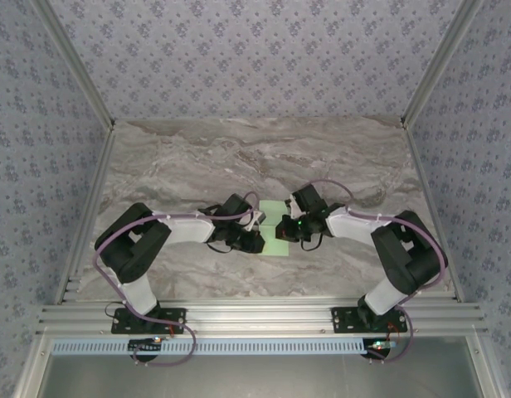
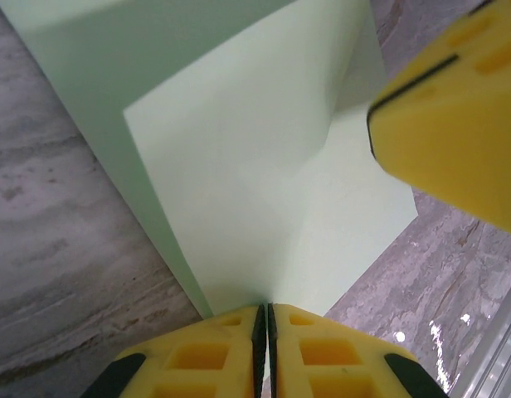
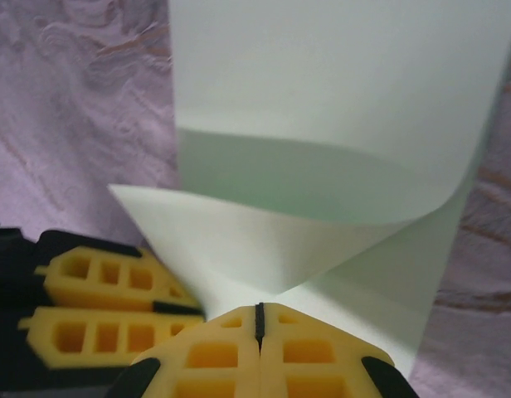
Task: Fold a paper plane with a square sheet of paper (fold left side to right side)
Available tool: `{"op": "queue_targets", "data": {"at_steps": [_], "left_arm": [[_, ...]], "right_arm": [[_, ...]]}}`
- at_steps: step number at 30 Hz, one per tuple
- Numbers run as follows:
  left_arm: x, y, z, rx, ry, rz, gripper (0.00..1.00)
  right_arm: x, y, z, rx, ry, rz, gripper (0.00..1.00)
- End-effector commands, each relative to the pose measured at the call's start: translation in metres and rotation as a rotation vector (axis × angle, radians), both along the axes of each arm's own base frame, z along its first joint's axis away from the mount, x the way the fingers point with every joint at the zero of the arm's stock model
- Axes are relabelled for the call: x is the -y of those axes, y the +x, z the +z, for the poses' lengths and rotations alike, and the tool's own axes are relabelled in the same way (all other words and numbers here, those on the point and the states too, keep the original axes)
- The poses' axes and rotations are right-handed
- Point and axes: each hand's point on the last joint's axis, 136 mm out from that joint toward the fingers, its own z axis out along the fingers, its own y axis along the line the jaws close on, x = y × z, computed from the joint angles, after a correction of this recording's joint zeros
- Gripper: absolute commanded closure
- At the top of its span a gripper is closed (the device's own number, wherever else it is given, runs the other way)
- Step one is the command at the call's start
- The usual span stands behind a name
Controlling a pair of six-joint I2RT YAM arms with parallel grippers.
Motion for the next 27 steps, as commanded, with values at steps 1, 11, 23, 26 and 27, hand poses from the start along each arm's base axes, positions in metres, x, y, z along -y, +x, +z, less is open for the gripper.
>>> {"op": "queue_targets", "data": {"at_steps": [1, 11, 23, 26, 27], "left_arm": [[-0.019, -0.009, -0.024, -0.014, 0.110, 0.018, 0.87], [-0.019, -0.010, -0.027, -0.008, 0.128, 0.018, 0.88], [-0.025, -0.011, -0.032, -0.013, 0.155, 0.029, 0.88], [-0.027, -0.013, -0.036, -0.020, 0.165, 0.029, 0.88], [-0.027, -0.013, -0.036, -0.021, 0.166, 0.031, 0.88]], "right_arm": [[-0.014, -0.009, 0.006, 0.008, 0.057, 0.054, 0.99], [-0.033, -0.008, -0.008, -0.022, 0.036, 0.084, 0.99], [-0.004, -0.014, -0.037, -0.074, -0.134, 0.071, 0.99], [0.007, -0.012, -0.041, -0.073, -0.175, 0.068, 0.98], [0.010, -0.011, -0.042, -0.073, -0.183, 0.066, 0.98]]}}
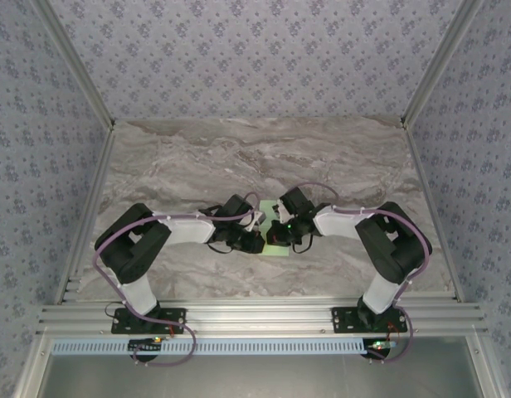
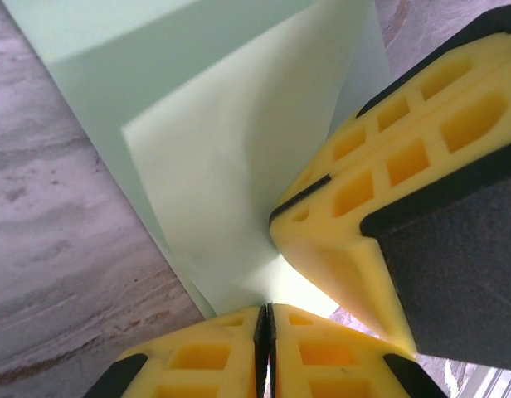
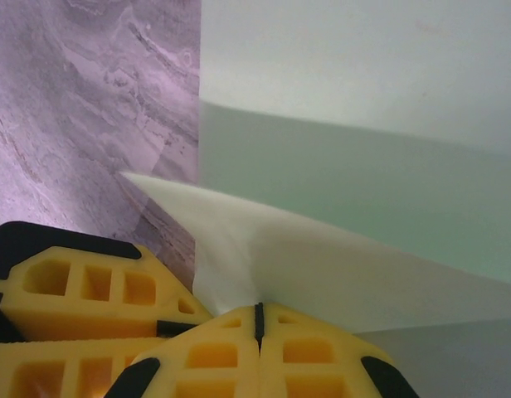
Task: Fold a paper plane with a square sheet of paper (fold left side to right side)
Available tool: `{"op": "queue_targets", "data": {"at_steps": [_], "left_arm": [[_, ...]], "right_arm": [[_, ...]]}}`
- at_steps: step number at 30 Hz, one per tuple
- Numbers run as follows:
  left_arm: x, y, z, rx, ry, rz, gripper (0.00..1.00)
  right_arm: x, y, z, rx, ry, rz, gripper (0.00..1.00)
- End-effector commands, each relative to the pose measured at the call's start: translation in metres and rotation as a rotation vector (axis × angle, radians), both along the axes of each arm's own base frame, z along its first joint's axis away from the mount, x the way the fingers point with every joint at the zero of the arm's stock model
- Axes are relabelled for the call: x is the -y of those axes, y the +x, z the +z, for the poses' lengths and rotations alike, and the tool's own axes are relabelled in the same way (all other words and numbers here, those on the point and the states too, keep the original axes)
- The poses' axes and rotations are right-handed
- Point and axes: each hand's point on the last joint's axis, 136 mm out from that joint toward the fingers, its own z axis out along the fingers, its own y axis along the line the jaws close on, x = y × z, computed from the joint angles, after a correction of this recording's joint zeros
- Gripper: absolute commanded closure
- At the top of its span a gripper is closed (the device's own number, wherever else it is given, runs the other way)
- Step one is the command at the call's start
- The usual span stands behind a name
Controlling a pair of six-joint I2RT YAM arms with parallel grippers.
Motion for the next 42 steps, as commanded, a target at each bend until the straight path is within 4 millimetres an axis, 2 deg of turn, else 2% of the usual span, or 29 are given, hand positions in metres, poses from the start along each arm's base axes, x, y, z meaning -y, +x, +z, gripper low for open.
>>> {"op": "queue_targets", "data": {"at_steps": [1, 8, 21, 34, 39, 42], "left_arm": [[-0.028, -0.014, -0.037, -0.039, 0.155, 0.027, 0.88], [-0.029, -0.016, -0.042, -0.051, 0.154, 0.029, 0.88], [-0.032, -0.020, -0.045, -0.058, 0.160, 0.033, 0.88], [-0.034, -0.020, -0.043, -0.054, 0.161, 0.033, 0.88], [-0.030, -0.018, -0.038, -0.047, 0.146, 0.034, 0.88], [-0.021, -0.012, -0.024, -0.025, 0.106, 0.029, 0.85]], "right_arm": [[0.034, 0.000, -0.022, -0.026, -0.155, -0.025, 0.98], [0.046, 0.018, -0.021, -0.017, -0.186, -0.021, 0.98], [0.070, 0.038, -0.023, -0.028, -0.192, -0.054, 0.98], [0.103, 0.061, -0.023, -0.051, -0.196, -0.105, 0.97], [0.104, 0.064, -0.022, -0.059, -0.177, -0.104, 0.97], [0.103, 0.064, -0.024, -0.066, -0.177, -0.104, 0.97]]}}
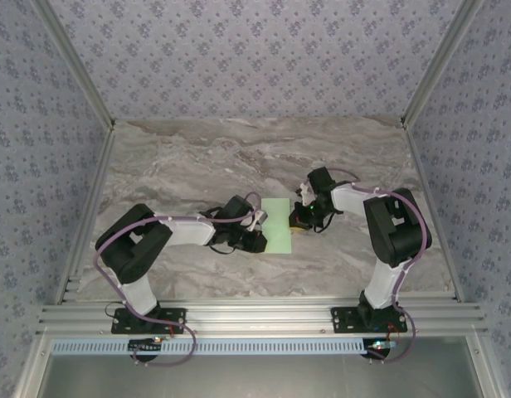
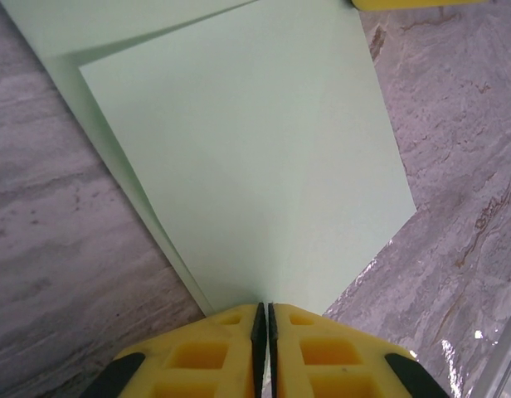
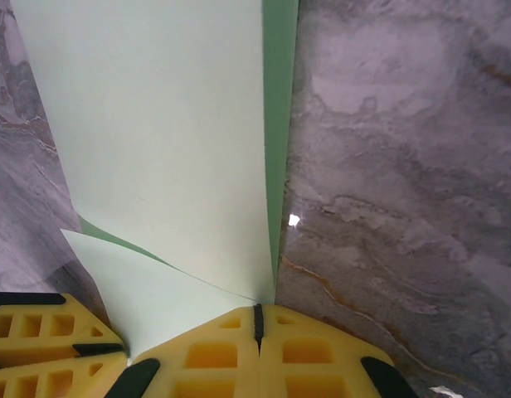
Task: Fold a paper plane with a square sheet of paper (fold left side to right side)
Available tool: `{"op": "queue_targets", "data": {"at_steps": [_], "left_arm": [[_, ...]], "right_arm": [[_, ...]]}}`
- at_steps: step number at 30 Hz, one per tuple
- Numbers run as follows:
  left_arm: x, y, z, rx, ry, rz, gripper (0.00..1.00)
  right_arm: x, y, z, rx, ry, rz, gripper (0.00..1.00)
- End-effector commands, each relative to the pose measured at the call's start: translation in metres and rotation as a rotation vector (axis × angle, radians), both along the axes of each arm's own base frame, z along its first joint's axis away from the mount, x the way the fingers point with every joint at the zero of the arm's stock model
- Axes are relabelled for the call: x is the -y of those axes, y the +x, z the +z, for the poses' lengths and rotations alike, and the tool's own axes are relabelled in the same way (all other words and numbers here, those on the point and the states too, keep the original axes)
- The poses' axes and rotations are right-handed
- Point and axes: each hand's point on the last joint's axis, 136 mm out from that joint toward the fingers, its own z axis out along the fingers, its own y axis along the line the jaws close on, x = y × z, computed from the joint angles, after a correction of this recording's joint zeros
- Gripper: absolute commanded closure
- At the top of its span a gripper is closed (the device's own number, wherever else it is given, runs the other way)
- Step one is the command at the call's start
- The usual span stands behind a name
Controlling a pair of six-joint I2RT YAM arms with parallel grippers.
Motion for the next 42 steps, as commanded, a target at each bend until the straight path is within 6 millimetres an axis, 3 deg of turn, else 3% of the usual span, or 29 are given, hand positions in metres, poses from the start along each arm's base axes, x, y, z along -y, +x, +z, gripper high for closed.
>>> {"op": "queue_targets", "data": {"at_steps": [1, 8, 12, 19, 32, 37, 42], "left_arm": [[-0.024, -0.014, -0.018, -0.055, 0.125, 0.017, 0.84], [0.009, 0.003, 0.048, 0.025, -0.017, -0.036, 0.73], [0.028, 0.005, 0.065, 0.030, -0.081, -0.077, 0.73], [0.040, 0.002, 0.035, -0.013, -0.016, -0.119, 0.73], [0.009, -0.011, -0.012, -0.063, 0.100, -0.061, 0.79], [-0.004, -0.022, -0.019, -0.083, 0.119, -0.048, 0.81], [-0.013, -0.030, -0.013, -0.081, 0.114, -0.041, 0.81]], "right_arm": [[0.029, 0.007, -0.023, -0.008, -0.137, -0.036, 0.97], [0.030, 0.007, -0.023, -0.009, -0.142, -0.031, 0.97], [0.030, 0.007, -0.023, -0.008, -0.140, -0.032, 0.97], [0.029, 0.005, -0.023, -0.012, -0.142, -0.030, 0.97], [0.031, 0.003, -0.022, -0.013, -0.151, -0.023, 0.97], [0.033, 0.002, -0.022, -0.014, -0.159, -0.024, 0.97], [0.031, 0.003, -0.021, -0.011, -0.153, -0.022, 0.97]]}}
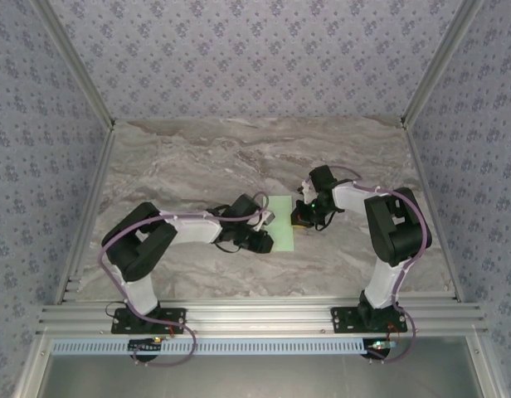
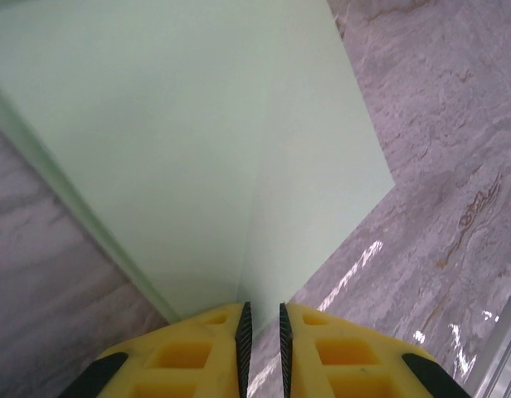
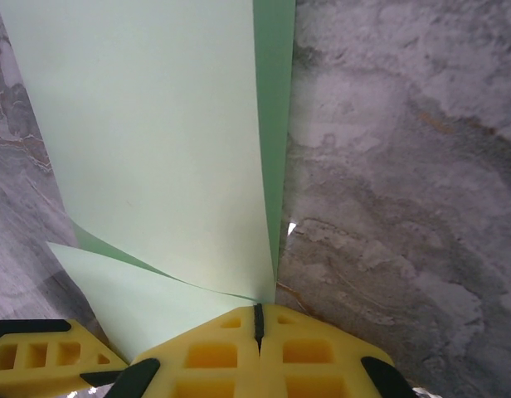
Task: Fold a paper plane with a square sheet of paper (fold left side to right side)
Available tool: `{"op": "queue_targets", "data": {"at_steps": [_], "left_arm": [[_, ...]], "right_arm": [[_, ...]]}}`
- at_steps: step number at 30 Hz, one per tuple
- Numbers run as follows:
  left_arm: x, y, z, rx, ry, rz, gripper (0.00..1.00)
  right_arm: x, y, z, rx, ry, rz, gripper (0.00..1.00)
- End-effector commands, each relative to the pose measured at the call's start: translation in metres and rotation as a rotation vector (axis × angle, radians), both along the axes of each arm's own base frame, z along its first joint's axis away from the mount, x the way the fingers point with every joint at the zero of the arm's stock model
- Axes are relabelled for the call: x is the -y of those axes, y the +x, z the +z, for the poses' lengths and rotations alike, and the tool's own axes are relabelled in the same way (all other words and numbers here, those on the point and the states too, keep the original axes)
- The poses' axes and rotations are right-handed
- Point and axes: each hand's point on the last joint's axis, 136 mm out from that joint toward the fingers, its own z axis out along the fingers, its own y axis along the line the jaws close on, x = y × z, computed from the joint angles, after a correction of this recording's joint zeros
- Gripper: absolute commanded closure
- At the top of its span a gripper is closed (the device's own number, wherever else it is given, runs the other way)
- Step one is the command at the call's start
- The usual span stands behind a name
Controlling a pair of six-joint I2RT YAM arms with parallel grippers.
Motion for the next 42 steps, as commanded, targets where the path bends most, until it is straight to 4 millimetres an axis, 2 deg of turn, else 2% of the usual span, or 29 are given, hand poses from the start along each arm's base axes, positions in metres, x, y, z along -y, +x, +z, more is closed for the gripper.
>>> {"op": "queue_targets", "data": {"at_steps": [1, 5, 7, 10, 14, 17, 23, 25, 31, 36, 37, 42], "left_arm": [[-0.027, -0.022, -0.013, -0.068, 0.094, 0.014, 0.81], [-0.028, -0.020, 0.003, -0.044, 0.061, 0.025, 0.80], [-0.028, -0.013, 0.014, -0.027, 0.023, 0.050, 0.78], [-0.028, 0.003, 0.033, -0.005, -0.062, 0.099, 0.68], [-0.026, 0.029, 0.053, 0.036, -0.148, 0.148, 0.55], [-0.017, 0.041, 0.061, 0.055, -0.173, 0.134, 0.48], [0.002, 0.058, 0.051, 0.045, -0.167, 0.097, 0.44], [0.007, 0.063, 0.045, 0.037, -0.160, 0.087, 0.44], [0.009, 0.079, 0.029, 0.064, -0.091, 0.103, 0.53], [0.007, 0.083, 0.036, 0.101, -0.102, 0.117, 0.81], [0.006, 0.083, 0.038, 0.111, -0.102, 0.121, 0.84], [-0.007, 0.079, 0.046, 0.143, -0.085, 0.140, 0.88]], "right_arm": [[0.025, -0.003, -0.020, -0.025, -0.132, -0.018, 0.97], [0.019, 0.001, -0.012, -0.004, -0.098, -0.015, 0.97], [0.015, 0.004, -0.002, 0.028, -0.066, -0.018, 0.95], [0.013, 0.013, 0.022, 0.108, -0.018, -0.033, 0.89], [0.020, 0.019, 0.051, 0.214, 0.019, -0.082, 0.65], [0.030, 0.015, 0.064, 0.264, 0.023, -0.108, 0.51], [0.037, -0.004, 0.078, 0.310, 0.051, -0.118, 0.30], [0.035, -0.010, 0.079, 0.307, 0.071, -0.111, 0.27], [0.024, -0.028, 0.074, 0.262, 0.139, -0.079, 0.24], [0.012, -0.033, 0.069, 0.239, 0.181, -0.067, 0.25], [0.009, -0.033, 0.069, 0.236, 0.190, -0.063, 0.24], [-0.006, -0.027, 0.067, 0.226, 0.231, -0.057, 0.25]]}}
